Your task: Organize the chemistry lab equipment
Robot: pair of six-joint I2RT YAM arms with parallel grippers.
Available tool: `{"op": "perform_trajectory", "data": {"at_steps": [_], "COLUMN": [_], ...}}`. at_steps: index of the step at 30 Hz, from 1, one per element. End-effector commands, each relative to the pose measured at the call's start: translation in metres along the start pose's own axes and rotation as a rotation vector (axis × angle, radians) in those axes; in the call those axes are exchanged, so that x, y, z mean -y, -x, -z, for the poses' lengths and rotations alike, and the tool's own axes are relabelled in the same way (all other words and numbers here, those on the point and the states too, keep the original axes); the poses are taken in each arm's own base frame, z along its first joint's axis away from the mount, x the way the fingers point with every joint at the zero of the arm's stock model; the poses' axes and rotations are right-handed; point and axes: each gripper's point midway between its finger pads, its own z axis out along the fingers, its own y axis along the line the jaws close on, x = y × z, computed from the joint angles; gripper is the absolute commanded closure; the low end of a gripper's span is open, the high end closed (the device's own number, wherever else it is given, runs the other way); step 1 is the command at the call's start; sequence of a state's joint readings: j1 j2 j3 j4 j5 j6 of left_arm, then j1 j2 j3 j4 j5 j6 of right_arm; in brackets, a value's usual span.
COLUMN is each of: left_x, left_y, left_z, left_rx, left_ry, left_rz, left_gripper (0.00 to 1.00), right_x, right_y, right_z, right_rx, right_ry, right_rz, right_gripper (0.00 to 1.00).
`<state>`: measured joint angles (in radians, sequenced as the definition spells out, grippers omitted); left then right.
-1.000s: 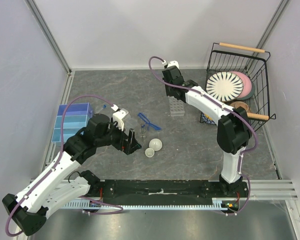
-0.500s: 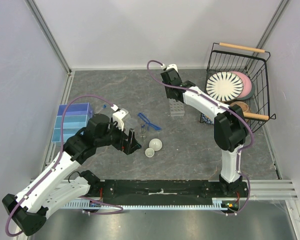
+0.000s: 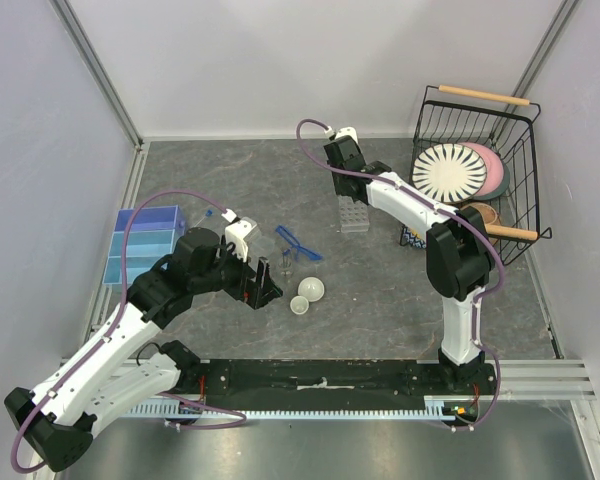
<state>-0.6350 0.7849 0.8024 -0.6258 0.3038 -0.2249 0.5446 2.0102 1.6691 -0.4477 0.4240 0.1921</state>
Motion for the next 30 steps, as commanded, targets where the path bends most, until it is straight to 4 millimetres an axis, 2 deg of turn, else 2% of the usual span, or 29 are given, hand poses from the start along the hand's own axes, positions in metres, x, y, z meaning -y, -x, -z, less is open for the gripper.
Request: {"op": "perform_trajectory", "data": {"at_steps": [1,13,30], "left_x": [-0.003,-0.004,-0.004], "left_y": [0.008,0.007,0.007], "left_z": [-0.002,-0.003,-0.003], "left_rx": [0.034,0.028,0.027], "left_ry": [0.009,0.013,0.012], "left_rz": [-0.044,-0.047,-0.047], "left_gripper": [0.0,0.0,0.0], "right_x": [-0.005,-0.01,-0.006], "right_y": [0.01,0.009,-0.016], "right_z": [-0.007,-0.003,-0.015], "right_rx": [0.026,0.028,-0.024], "right_ry": [0.02,0.056,0.019], "right_rz": [-0.016,-0.033,0.001], "right_gripper": [1.0,1.0,1.0]}}
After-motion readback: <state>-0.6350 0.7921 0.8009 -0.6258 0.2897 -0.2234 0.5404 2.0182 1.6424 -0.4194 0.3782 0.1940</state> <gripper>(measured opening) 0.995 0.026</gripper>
